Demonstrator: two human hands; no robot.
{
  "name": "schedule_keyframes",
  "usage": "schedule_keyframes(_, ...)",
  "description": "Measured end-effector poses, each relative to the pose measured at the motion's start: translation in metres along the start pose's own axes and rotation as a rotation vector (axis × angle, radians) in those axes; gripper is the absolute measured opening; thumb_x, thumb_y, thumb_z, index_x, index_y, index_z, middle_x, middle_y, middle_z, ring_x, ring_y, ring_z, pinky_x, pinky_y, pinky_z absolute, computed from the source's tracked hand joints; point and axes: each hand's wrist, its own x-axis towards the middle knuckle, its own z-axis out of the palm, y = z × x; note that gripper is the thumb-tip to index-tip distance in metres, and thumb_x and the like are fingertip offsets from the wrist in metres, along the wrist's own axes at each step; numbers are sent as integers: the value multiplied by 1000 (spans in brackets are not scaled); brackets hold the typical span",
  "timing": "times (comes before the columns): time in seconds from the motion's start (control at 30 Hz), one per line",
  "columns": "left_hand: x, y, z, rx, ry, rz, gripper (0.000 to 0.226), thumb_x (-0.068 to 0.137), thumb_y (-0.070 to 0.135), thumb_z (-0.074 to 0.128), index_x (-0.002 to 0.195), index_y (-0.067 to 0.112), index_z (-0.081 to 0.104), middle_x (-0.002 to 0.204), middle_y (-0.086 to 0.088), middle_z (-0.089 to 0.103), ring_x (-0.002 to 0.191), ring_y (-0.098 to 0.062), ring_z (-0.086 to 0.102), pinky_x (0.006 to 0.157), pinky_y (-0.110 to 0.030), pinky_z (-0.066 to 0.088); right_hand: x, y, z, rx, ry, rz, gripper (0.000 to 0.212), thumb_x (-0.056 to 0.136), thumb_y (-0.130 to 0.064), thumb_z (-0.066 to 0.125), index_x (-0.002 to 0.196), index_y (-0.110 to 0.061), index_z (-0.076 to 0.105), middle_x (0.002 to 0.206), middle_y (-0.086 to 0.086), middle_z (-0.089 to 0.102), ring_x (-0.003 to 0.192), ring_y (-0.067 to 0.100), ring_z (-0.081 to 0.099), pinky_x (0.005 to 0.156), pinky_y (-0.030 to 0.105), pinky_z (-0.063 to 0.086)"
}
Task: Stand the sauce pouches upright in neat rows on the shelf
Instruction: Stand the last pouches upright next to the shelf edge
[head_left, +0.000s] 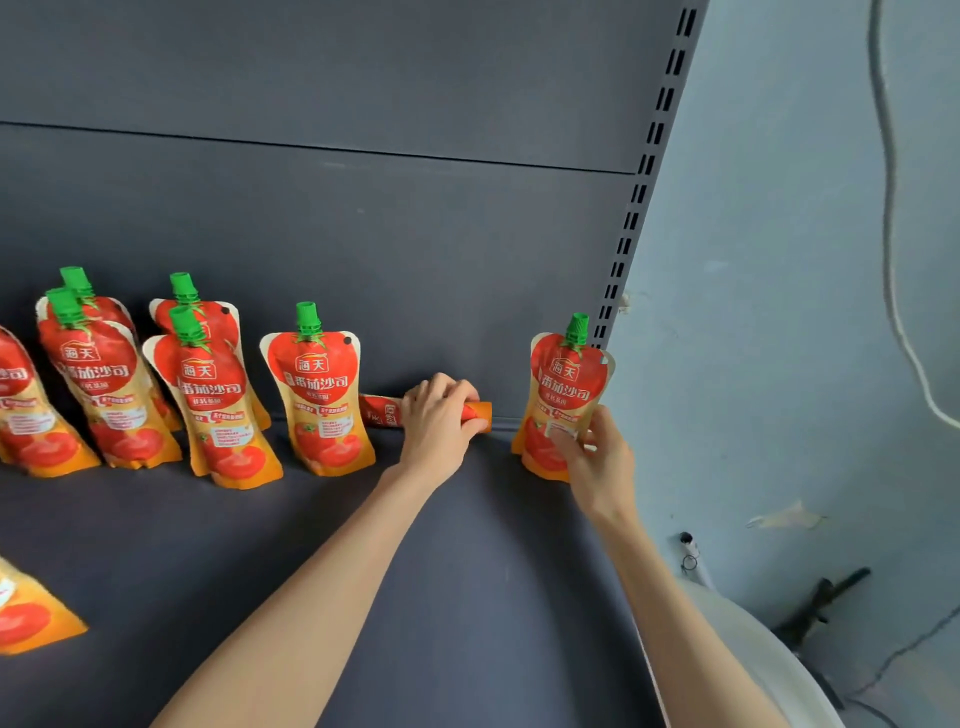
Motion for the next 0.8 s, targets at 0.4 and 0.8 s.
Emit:
schedule_keyframes(0.4, -53, 10, -11, -443, -244, 280, 10, 79, 8, 71, 86, 9, 64, 93, 5, 59, 87, -13, 54, 78, -28, 45, -18, 1, -19, 124, 24, -20, 19, 86, -7, 63, 86, -24, 55, 83, -14, 64, 71, -1, 59, 62, 7, 46)
schedule_keyframes(0.8, -98, 2, -47, -650, -487, 144, 25, 72, 4, 65, 83, 26, 65, 103, 14, 66, 109, -3, 54, 97, -26, 41, -35, -2, -23, 216, -25, -9, 16, 85, -5, 64, 93, -18, 59, 88, -6, 66, 76, 2, 60, 67, 14, 49)
